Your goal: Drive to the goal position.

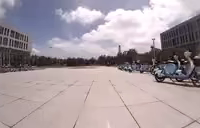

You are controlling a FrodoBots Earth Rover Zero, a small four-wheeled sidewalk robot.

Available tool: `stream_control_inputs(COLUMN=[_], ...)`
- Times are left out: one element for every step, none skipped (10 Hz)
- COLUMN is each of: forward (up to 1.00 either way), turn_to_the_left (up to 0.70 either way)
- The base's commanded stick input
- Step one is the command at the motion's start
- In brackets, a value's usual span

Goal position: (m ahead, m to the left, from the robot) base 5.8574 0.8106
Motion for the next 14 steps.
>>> stream_control_inputs(forward=[1.00, 1.00, 1.00, 1.00, 1.00, 1.00, 1.00, 1.00, 1.00, 1.00, 1.00, 1.00, 1.00, 1.00], turn_to_the_left=[-0.13, -0.08, -0.03, 0.00, 0.00, 0.00, 0.00, 0.00, 0.00, 0.00, 0.00, 0.00, 0.00, 0.00])
